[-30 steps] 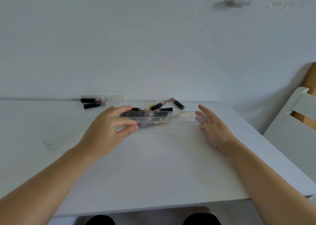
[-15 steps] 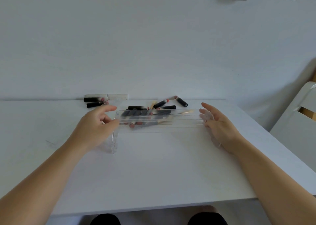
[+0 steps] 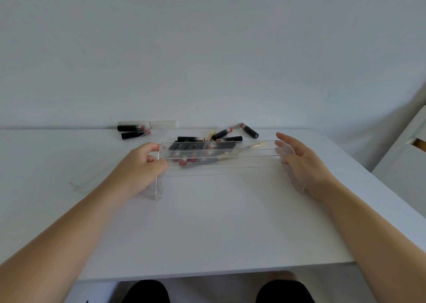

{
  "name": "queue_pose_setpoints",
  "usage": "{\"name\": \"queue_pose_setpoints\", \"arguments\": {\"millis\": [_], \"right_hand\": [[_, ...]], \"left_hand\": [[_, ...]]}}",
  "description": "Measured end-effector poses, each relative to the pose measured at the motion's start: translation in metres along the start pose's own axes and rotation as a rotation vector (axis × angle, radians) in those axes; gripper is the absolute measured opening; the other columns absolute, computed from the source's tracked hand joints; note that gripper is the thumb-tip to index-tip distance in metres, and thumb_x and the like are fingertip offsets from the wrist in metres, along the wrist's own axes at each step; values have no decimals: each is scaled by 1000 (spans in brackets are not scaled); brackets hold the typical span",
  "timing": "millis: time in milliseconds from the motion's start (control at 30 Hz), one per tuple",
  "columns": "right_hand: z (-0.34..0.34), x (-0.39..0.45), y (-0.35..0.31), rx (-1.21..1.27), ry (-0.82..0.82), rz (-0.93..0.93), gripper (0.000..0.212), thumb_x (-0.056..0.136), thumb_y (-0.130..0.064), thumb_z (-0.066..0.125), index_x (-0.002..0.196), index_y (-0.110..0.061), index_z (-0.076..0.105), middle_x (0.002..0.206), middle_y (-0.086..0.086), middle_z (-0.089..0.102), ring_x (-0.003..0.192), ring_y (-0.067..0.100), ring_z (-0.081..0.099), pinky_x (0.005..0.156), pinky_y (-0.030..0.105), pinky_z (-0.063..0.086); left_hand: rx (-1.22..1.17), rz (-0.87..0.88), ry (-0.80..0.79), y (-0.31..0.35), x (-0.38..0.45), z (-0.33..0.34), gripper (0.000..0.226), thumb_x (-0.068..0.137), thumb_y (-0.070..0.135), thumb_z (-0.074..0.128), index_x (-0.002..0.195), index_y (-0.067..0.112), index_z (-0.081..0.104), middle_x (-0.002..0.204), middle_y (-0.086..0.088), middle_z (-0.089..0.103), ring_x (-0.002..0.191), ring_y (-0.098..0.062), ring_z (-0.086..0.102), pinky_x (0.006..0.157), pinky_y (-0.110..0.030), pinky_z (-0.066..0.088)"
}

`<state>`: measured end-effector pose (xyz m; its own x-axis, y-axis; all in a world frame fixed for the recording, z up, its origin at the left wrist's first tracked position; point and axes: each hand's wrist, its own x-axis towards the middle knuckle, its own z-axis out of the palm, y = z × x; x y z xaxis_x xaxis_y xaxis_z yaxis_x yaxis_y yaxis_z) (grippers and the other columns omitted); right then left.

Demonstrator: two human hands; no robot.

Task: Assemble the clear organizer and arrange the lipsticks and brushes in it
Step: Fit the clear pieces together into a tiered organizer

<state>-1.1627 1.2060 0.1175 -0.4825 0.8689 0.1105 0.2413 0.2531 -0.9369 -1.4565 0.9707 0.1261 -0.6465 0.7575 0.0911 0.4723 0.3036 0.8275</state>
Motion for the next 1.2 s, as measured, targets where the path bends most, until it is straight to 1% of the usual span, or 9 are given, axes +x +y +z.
{"name": "queue_pose_setpoints", "arguments": {"millis": [167,267,333,400,567,700,867,1033,1200], "right_hand": [[0,-3,-1,-22,-28,-16,57,97,-9,49,134,-53,52,136,-18,56,81,-13,64,61,34,50],[-1,-4,-3,-27,-48,-20,66,91,-3,48,116,-65,54,134,-18,56,74,4,68,46,33,46],[-1,-5,-4,-43,-50,-27,64,88,-7,55,115,-65,55,133,-21,57,81,21,67,57,43,51],[-1,-5,-4,-50,-55,-43,61,86,-11,62,125,-57,54,134,-19,58,83,9,69,75,59,52],[0,-8,-10,-42,-67,-39,60,88,-6,64,127,-50,55,130,-14,59,96,2,67,77,47,50],[-2,-3,-14,-48,-115,52,61,88,-3,62,123,-52,55,127,-14,59,100,14,68,99,66,43],[-2,-3,-14,-30,-133,48,63,86,-1,62,119,-54,55,128,-12,60,117,8,60,97,39,50],[0,-6,-11,-18,-131,16,60,85,-2,62,115,-53,57,125,-13,62,117,2,58,98,30,46],[-3,-9,-16,35,-89,35,33,82,-35,68,111,-51,66,115,-16,69,96,4,64,89,28,46]], "left_hand": [[-15,-16,-23,2,1,-1,34,90,26,66,122,36,60,62,10,57,50,-10,49,58,-29,38],[-24,-30,-33,0,2,-3,35,90,28,67,122,38,59,67,9,62,57,-12,55,64,-31,43],[-33,-30,-36,-2,3,-4,32,89,30,68,119,40,60,63,13,62,51,-7,55,64,-31,44],[-38,-29,-42,-2,3,-4,30,88,34,70,115,42,61,60,15,61,46,-3,53,64,-31,44],[-64,-32,-54,0,-2,-3,33,79,48,71,110,44,60,56,14,56,43,-5,48,59,-30,39],[-76,-50,-41,1,0,-3,29,81,40,74,107,40,62,53,13,53,42,-6,45,58,-30,35],[-36,-75,-23,2,4,-1,26,86,27,70,105,41,60,50,15,53,37,-4,44,46,-24,30],[-26,-61,-14,1,3,-3,27,84,30,72,107,41,62,53,14,55,38,-4,45,41,-21,32],[-78,-74,-13,4,2,-6,26,78,52,71,100,39,67,50,15,52,38,-6,44,36,-19,31]]}}
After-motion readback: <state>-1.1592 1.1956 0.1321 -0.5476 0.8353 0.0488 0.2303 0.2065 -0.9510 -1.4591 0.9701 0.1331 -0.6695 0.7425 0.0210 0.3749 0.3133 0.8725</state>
